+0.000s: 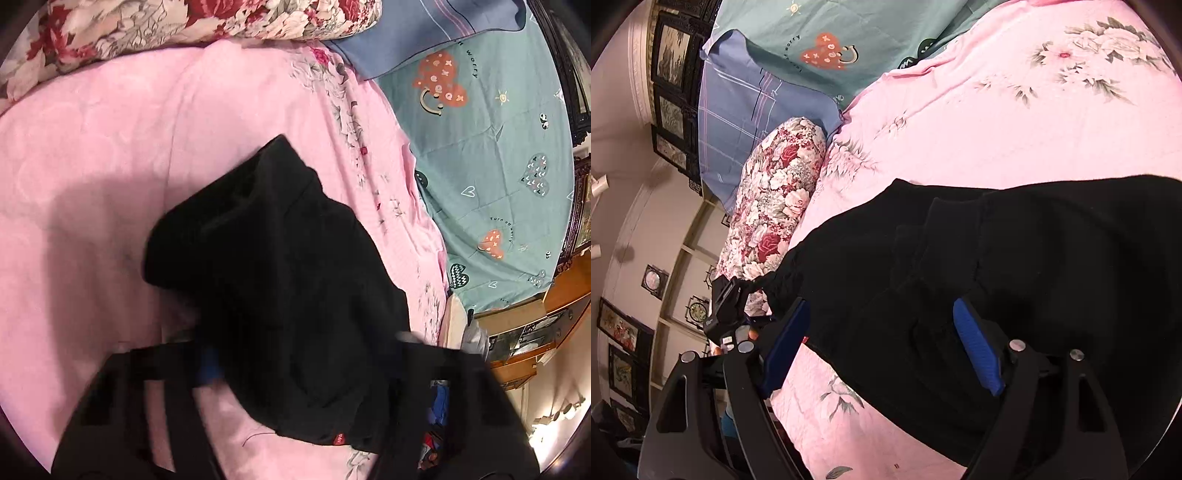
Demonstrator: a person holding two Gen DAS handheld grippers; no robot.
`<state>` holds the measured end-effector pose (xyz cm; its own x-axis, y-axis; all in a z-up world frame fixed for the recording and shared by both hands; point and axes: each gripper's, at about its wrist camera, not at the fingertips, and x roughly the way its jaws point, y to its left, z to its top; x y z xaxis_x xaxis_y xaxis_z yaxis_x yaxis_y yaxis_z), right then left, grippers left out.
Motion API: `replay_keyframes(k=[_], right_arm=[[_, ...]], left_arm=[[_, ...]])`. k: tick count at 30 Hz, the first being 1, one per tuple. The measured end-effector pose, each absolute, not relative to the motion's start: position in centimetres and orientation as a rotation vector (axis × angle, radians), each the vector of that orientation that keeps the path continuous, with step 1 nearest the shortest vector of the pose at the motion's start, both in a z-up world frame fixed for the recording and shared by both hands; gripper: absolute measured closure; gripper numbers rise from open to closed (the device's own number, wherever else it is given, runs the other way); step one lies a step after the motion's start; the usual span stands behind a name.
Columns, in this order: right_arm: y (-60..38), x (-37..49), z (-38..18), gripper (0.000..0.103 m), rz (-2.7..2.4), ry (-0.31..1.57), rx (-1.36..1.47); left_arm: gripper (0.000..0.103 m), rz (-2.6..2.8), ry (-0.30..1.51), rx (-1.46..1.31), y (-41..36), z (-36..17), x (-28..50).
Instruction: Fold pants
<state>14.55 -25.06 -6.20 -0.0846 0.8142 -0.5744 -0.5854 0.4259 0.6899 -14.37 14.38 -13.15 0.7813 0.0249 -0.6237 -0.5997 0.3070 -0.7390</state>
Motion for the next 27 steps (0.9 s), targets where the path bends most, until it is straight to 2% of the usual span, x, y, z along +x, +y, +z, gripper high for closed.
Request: replay_keyframes(k=[1,5,9,11,13,15,21,24,27], right_arm=[[-25.1,14.5,-6.1,0.023,1.179,1.162,0.236],[-24.8,14.6,-6.0,0.022,1.191,1.178,0.263],[-22.8,13.5,-7.3,0.013,1.324,1.249,0.358],[-21.3,12.7,-9.5,0.014,1.287,1.346,0.294],[-20.7,11.6,-9.2,0.016,1.284,1.277,0.141],[-21.5,11.6,-8.5,0.016,1.295,1.280,0.142],[-34.5,16.8,-4.6,0.012,1.150,1.070,0.474],[-42.0,18.7,-4.0,0.011,1.032,1.002,0.567],[-48.1,19.5,-4.4,0.011,0.946,0.965,0.640]], left_arm=[[0.083,0.452,0.569,-1.194,14.5,-13.3,-14.4],[0.087,0.465,0.543,-1.167,14.5,-12.7,-14.5],[0.087,0.490,0.533,-1.020,13.2,-9.6,-13.6],[0.087,0.495,0.533,-0.918,11.8,-7.2,-12.5],[0.087,0.488,0.527,-0.817,10.1,-4.8,-11.4],[0.088,0.468,0.520,-0.690,7.5,-1.9,-9.6],[0.087,0.278,0.567,-0.381,-2.9,3.4,-1.3],[0.087,0.135,0.646,-0.248,-10.0,2.7,3.9],[0.087,0.034,0.736,-0.135,-16.2,-0.1,7.6]])
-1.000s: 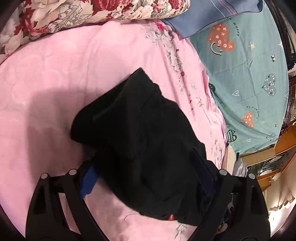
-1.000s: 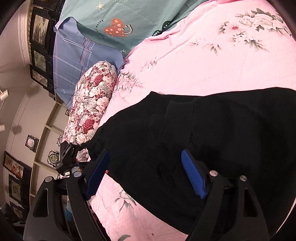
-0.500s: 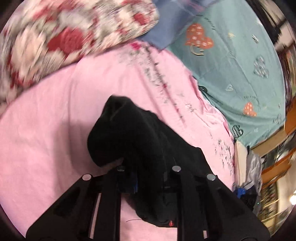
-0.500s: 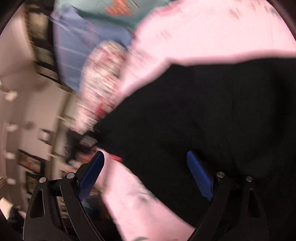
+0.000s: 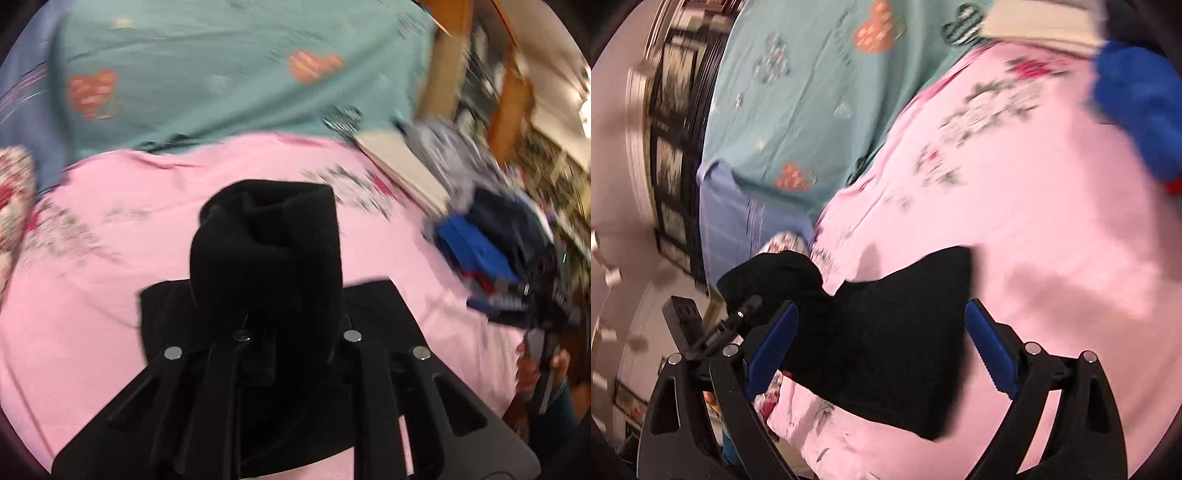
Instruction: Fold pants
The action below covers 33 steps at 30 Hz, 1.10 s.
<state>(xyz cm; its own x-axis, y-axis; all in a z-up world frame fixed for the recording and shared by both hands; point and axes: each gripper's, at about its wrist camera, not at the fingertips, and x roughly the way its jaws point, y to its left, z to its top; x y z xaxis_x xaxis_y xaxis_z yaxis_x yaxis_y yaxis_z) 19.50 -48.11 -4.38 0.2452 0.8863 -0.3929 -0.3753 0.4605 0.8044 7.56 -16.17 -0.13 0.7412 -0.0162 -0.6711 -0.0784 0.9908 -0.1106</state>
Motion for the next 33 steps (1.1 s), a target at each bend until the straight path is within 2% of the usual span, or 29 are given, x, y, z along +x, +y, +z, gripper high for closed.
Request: replay_keyframes(k=[2,5,6,7,9,14,22,27,30,33], right_arm=[[-51.0,19.3,-5.2,0.011,0.890,0.959,0.666],[-53.5,19.6,-7.0,0.010,0.847,0.986,0.699],[-53.9,19.8,-7.9,0.010,0.837,1.011,0.712],[-53.9,19.8,-8.2,0.011,0.847,1.008,0.713],[-53.5,19.6,-7.8,0.009,0.860,1.001,0.677],[-51.2,19.1,-7.1,0.009,0.917,1.006,0.630],[-44.8,17.5,-3.1,0.009,1.102,0.988,0.495],[-38.4,17.5,0.2,0.009,1.330,0.991,0.577],[-35.1,18.0,-0.7,0.009,1.303,1.066,0.551],[-34.7,18.3,-4.2,0.009,1.010,1.173,0.308]], left_arm=[[0.087,-0.001,0.815,-0.054,-20.0,-2.9,9.6],[0.074,-0.015,0.914,0.058,-23.9,-6.3,10.9],[0.058,-0.033,0.928,0.075,-24.6,-6.9,10.9],[0.038,-0.071,0.929,0.075,-25.4,-7.1,10.6],[0.032,-0.144,0.902,0.056,-26.7,-6.7,9.5],[0.028,-0.235,0.875,0.032,-27.6,-5.2,8.1],[0.023,-0.017,0.772,-0.365,-14.1,-2.0,2.4],[0.021,0.211,0.758,-0.484,-7.5,-2.5,-1.2],[0.021,0.265,0.807,-0.535,-5.1,-3.8,-1.5],[0.021,0.262,0.879,-0.586,-3.6,-6.2,-0.4]])
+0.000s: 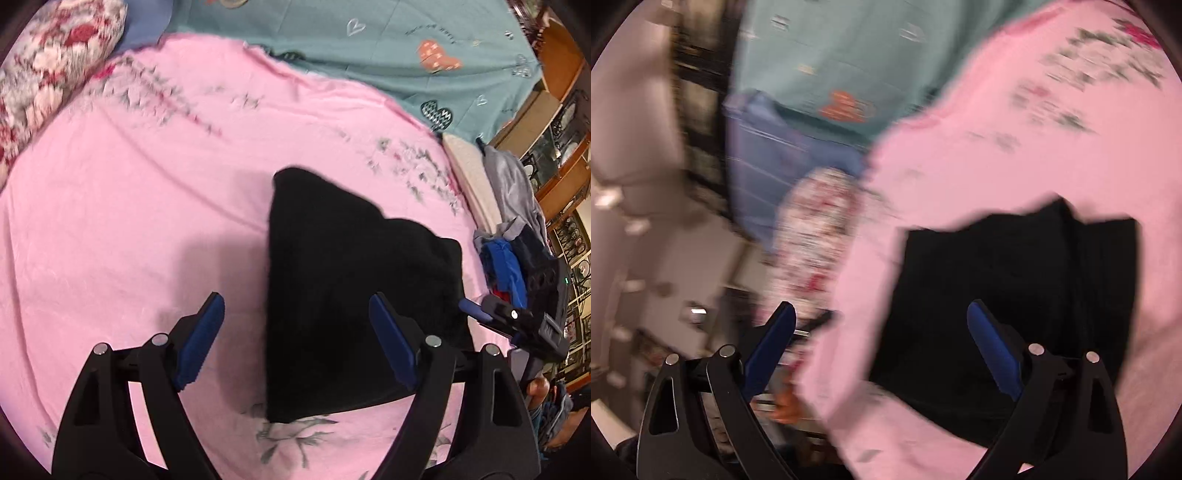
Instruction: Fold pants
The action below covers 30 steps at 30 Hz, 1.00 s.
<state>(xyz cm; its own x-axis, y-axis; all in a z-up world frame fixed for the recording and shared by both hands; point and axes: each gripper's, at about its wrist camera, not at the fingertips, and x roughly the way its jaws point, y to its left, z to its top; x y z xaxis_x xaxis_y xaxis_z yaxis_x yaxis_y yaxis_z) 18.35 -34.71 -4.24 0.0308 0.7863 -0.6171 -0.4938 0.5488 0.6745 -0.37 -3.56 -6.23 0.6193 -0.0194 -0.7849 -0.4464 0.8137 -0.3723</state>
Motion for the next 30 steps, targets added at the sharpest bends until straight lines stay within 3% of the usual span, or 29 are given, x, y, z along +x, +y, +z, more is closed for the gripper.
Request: replay_keyframes(k=[7,10,19,30], right_arm=[[-44.8,18.9,-3.8,0.009,0.971,1.110,0.458],[-46.2,20.0,-5.4,0.009,0.883,1.199,0.418],[-41.0,19.5,-7.1,0.009,1.026,1.325,0.307],[-37.8,20.4,-7.5,0.006,1.168,1.273,0.224]], left_arm=[[0.021,0.182,0.983,-0.645,-2.7,-10.6,1.1],[0.020,0.161,0.998,-0.642,-3.1,-11.6,2.0],[0.011,0.104,1.017,-0.563,-5.1,-11.7,4.8],[0.007,0.011,0.987,-0.595,-5.7,-11.9,7.0]])
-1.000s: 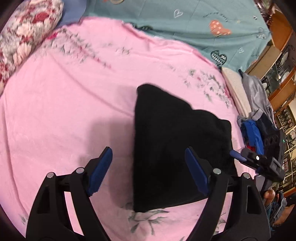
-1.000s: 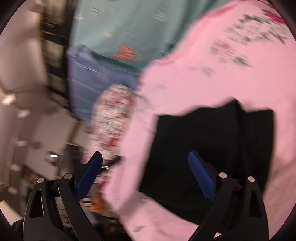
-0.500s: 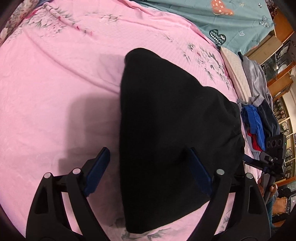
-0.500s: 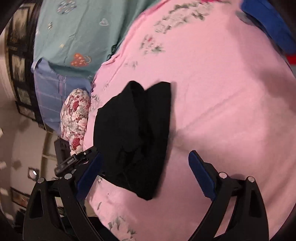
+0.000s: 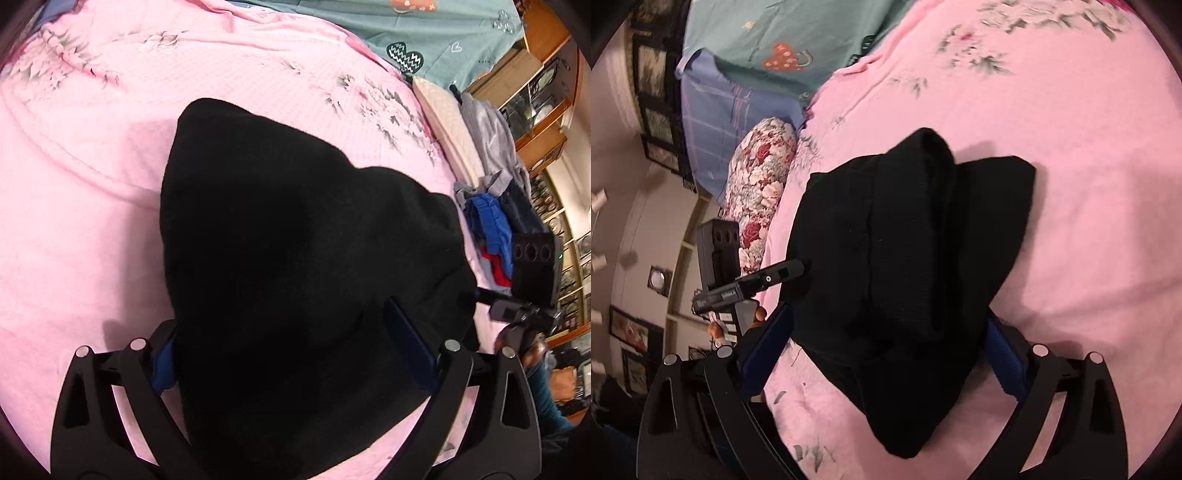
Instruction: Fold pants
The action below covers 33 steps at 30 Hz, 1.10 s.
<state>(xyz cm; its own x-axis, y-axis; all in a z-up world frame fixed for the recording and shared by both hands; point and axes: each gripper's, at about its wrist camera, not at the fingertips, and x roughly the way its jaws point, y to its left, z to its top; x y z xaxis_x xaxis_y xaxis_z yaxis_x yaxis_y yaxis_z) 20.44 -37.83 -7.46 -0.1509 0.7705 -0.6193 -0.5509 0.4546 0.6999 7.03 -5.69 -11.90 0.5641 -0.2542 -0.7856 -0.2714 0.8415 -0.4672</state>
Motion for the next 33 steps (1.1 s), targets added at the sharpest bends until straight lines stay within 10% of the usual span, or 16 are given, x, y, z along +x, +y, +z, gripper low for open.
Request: replay_keyframes(k=[3,5,7,10,15,19,29,30,31,33], right_arm=[[-38.0,20.5,-7.5,0.010,1.182,1.270,0.242],[-38.7,21.2,-8.0,0.031,1.183,1.296,0.291],[-39.3,21.6,-8.6,0.059,1.159,1.309,0.279],[-40.1,21.8,-9.1,0.067,1.143,1.315,0.312],[-40.1,21.3,-8.3,0.068,1.136,1.291,0.304],[-39.9,21.6,-8.8,0.067,1.121,1.314,0.316],[-40.1,22.0,-9.3,0.067,1.131,1.320,0.336],[-40.1,22.1,-9.3,0.067,1.129,1.320,0.338],[-40.1,22.0,-9.2,0.067,1.127,1.317,0.339],[-40.2,21.8,-9.2,0.067,1.123,1.314,0.341]], left_arm=[[0.015,-0.031,0.954,-0.658,-4.8,-12.0,6.3],[0.025,-0.035,0.942,-0.678,-4.2,-12.2,5.9],[0.062,-0.040,0.941,-0.693,-3.7,-12.4,5.7],[0.081,-0.056,0.921,-0.733,-3.2,-12.5,5.3],[0.080,-0.050,0.908,-0.713,-3.5,-12.0,5.2],[0.039,-0.046,0.921,-0.791,-1.9,-12.9,4.4],[0.041,-0.184,0.896,-0.896,-2.7,-14.3,5.7],[0.045,-0.181,0.896,-0.891,-3.1,-14.2,6.0],[0.070,-0.176,0.901,-0.886,-3.1,-14.2,6.1],[0.078,-0.184,0.898,-0.911,-2.8,-14.6,6.0]])
